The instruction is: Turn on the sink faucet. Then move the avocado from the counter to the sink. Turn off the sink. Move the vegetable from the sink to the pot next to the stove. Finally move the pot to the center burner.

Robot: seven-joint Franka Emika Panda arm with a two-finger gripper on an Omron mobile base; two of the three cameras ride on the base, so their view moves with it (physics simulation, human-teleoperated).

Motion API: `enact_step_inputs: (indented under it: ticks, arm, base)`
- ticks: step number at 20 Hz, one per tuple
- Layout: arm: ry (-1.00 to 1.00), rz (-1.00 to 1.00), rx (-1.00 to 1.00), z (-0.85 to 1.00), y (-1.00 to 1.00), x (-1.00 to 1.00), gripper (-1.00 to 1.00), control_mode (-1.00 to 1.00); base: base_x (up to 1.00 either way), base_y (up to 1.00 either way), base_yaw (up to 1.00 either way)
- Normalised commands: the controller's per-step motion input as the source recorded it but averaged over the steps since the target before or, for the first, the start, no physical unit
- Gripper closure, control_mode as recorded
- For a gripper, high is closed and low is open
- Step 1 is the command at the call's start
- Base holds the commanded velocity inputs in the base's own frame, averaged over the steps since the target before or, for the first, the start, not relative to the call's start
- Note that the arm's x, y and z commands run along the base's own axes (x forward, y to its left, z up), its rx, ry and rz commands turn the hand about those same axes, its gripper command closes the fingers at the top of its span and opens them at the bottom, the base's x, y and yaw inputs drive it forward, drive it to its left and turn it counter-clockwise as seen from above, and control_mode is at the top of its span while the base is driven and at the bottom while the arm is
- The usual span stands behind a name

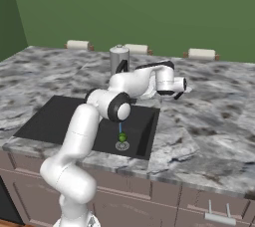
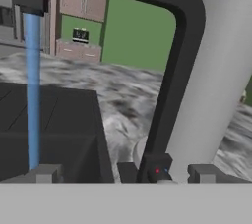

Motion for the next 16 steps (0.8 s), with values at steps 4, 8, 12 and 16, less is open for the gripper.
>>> enact_step_inputs:
  ticks: [4, 8, 12, 16]
  arm:
    - [0.00, -0.01, 0.00, -0.20, 0.01, 0.32, -1.00, -1.00]
    - [0.00, -0.01, 0.00, -0.17, 0.00, 0.36, -1.00, -1.00]
    - [0.00, 0.00, 0.00, -0.19, 0.00, 0.33, -1.00, -1.00]
    - [0.00, 0.00, 0.00, -0.20, 0.00, 0.32, -1.00, -1.00]
  base:
    - [0.00, 0.00, 0.00]
    - [0.00, 0.00, 0.00]
    - [0.00, 0.00, 0.00]
    - [0.00, 0.00, 0.00]
